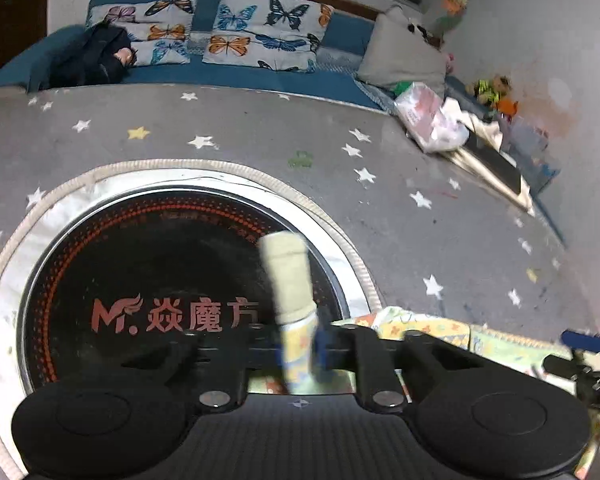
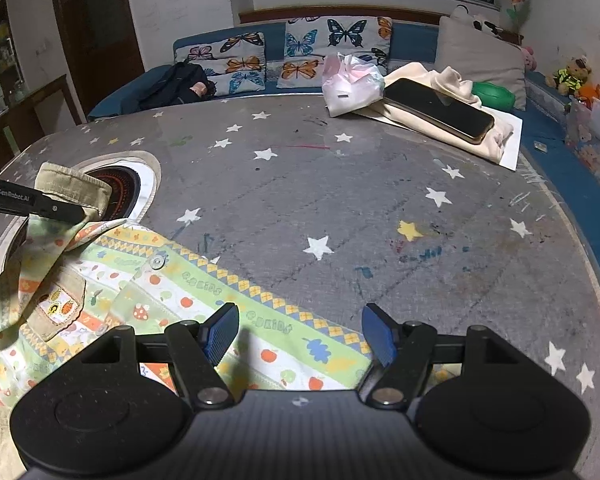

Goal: Fold clothes

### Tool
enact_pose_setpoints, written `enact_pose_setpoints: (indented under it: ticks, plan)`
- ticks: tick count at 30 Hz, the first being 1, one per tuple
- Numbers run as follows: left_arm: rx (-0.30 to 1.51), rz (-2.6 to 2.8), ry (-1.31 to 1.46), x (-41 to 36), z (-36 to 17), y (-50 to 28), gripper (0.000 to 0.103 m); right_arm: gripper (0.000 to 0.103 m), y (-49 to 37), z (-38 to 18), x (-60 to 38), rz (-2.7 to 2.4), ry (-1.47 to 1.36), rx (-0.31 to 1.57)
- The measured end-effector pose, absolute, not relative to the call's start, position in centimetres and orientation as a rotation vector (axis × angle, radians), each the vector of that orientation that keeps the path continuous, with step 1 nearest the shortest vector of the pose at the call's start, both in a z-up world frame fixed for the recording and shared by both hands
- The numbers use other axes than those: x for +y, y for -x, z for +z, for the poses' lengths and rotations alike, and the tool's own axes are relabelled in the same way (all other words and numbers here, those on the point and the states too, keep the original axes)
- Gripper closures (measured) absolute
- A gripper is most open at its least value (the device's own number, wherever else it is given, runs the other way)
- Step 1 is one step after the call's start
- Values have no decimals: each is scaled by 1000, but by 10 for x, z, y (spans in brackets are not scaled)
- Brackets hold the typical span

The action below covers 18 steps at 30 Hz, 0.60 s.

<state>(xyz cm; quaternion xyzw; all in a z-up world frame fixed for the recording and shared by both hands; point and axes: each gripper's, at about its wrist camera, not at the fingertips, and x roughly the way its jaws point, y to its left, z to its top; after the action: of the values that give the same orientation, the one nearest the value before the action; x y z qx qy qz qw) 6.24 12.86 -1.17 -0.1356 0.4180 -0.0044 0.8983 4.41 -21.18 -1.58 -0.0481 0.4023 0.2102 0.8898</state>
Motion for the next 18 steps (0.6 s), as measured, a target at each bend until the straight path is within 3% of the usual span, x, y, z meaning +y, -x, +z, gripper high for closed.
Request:
enact_pose_setpoints:
  ticks: [12, 18]
  plan:
    - [665, 257, 247, 212, 47, 55, 101, 33, -41, -9, -191, 492, 140, 797]
    - [733, 379, 294, 259, 38, 124, 100, 34, -45, -11, -173, 540, 175, 805]
